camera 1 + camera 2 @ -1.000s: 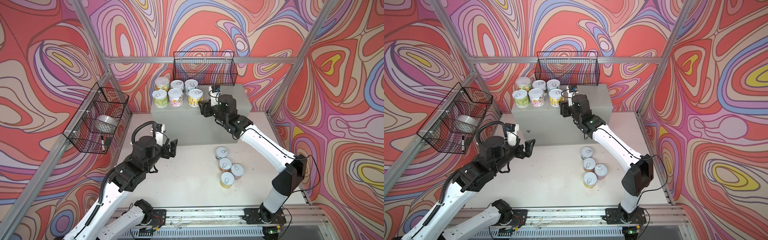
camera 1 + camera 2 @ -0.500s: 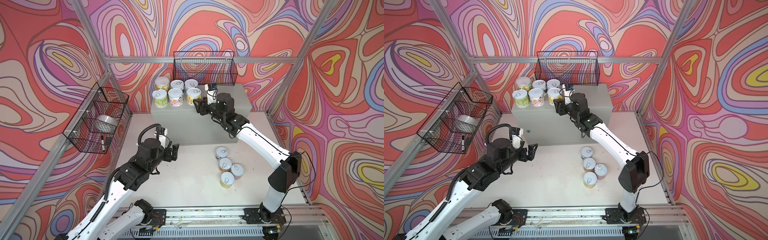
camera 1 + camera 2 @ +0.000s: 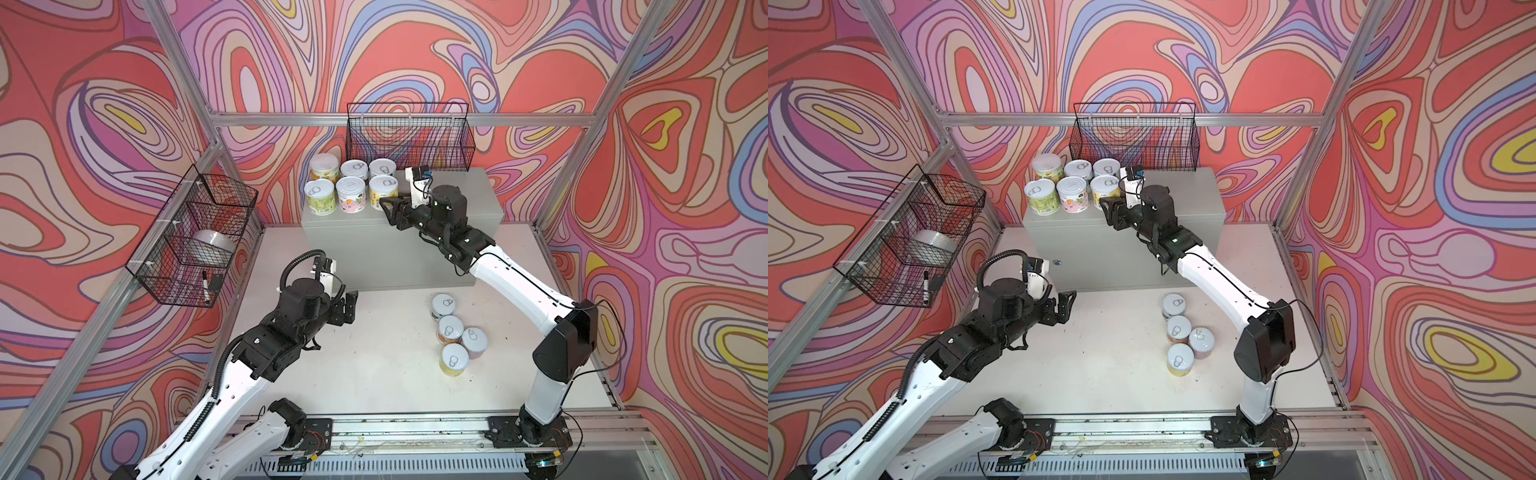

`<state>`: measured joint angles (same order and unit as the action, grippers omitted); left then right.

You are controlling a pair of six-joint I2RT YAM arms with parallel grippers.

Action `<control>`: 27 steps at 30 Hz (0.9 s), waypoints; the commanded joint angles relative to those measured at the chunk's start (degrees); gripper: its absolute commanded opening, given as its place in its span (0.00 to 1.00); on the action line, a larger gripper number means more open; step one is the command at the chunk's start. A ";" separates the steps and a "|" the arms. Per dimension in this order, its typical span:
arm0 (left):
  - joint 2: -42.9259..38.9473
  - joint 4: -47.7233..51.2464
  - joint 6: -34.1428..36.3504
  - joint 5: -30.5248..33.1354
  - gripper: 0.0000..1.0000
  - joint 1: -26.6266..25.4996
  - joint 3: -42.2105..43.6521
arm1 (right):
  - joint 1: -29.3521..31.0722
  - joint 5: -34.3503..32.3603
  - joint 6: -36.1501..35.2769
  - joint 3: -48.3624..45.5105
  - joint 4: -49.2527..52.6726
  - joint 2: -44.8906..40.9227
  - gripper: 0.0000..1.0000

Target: Place and organize the canned foods onto the counter

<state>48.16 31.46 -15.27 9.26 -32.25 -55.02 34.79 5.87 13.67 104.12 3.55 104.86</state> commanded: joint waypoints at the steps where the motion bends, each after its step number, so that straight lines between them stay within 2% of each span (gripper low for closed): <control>1: 0.56 -1.06 -1.02 0.25 0.91 -0.10 0.55 | -0.06 0.89 2.25 3.33 3.14 3.35 0.67; 4: 0.79 -1.51 -1.43 -0.72 0.91 -0.11 0.69 | -0.08 -2.79 1.86 2.20 2.87 1.37 0.67; 8: 0.88 -3.90 -1.48 -3.45 0.97 -0.23 1.92 | -0.07 -5.05 0.11 0.35 4.50 -2.98 0.71; 13: 0.10 -11.00 -2.84 -5.48 1.00 -0.66 6.98 | 0.00 -7.63 -1.09 -4.65 8.93 -12.54 0.75; 18: 0.90 -24.11 -3.15 -5.09 1.00 -3.40 15.21 | 0.06 -11.93 -0.67 -13.41 15.67 -22.67 0.76; 21: 3.71 -33.37 -0.73 -2.53 1.00 -7.39 19.76 | 0.02 -14.19 0.52 -19.40 18.64 -28.26 0.76; 24: 9.36 -39.75 1.08 0.76 1.00 -10.41 21.67 | 0.02 -15.94 2.23 -28.06 18.26 -34.47 0.77; 27: 15.78 -50.74 0.09 -1.51 1.00 -10.77 24.67 | 0.10 -17.20 4.44 -34.68 18.97 -38.59 0.77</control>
<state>60.66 -5.17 -15.62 7.14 -42.65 -32.67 34.85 -8.54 15.57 73.91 19.18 67.79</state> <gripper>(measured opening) 0.999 0.772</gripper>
